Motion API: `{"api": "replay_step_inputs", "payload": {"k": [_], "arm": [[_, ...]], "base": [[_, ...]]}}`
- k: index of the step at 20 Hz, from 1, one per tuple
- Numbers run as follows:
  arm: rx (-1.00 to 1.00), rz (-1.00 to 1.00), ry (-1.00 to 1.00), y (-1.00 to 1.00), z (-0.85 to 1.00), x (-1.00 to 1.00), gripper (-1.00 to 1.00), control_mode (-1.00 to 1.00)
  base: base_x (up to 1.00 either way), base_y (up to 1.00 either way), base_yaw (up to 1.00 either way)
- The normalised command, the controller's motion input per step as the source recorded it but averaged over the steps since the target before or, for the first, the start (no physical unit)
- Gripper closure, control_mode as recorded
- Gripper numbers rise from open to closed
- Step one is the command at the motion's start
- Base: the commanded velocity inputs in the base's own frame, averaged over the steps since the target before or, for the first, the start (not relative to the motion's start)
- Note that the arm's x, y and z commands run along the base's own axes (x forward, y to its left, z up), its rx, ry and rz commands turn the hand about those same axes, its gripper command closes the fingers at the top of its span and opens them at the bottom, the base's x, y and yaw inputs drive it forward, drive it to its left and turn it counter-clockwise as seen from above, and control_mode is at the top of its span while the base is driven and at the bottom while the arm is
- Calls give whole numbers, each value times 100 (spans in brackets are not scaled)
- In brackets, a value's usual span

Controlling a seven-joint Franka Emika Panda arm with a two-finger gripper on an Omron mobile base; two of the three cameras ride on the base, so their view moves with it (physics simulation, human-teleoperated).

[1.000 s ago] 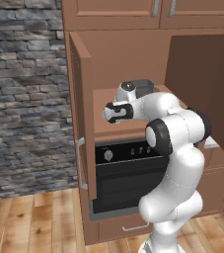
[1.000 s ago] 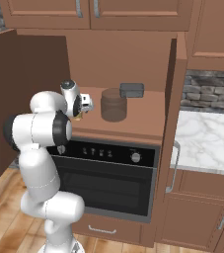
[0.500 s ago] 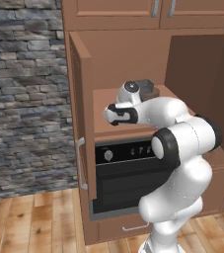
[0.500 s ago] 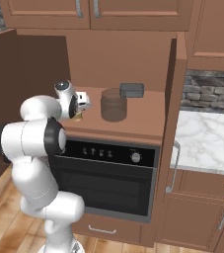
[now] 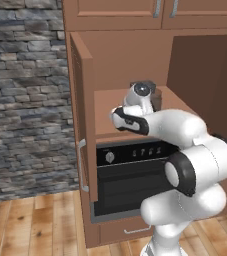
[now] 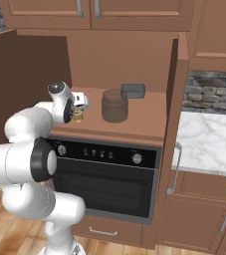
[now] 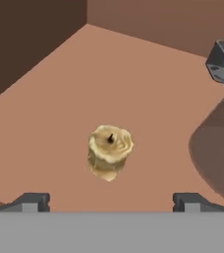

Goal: Pick the candle and jar from the dining table and place them in the open cabinet. Close the cabinet after placing the objects.

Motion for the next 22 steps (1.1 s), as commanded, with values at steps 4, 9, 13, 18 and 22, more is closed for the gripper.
{"api": "replay_step_inputs", "payload": {"k": [4,9,13,18,22], "arm": [[4,-6,0,-26,43,-84,-100,-100],[8,-17,0,-38,12,-98,-100,-100],[14,-24,0,-51,0,-100,-100,-100],[16,-28,-3,-51,2,-100,-100,-100],[19,-31,-1,-46,6,-100,-100,-100]], "base": [[0,0,0],[0,0,0],[0,0,0],[0,0,0],[0,0,0]]}}
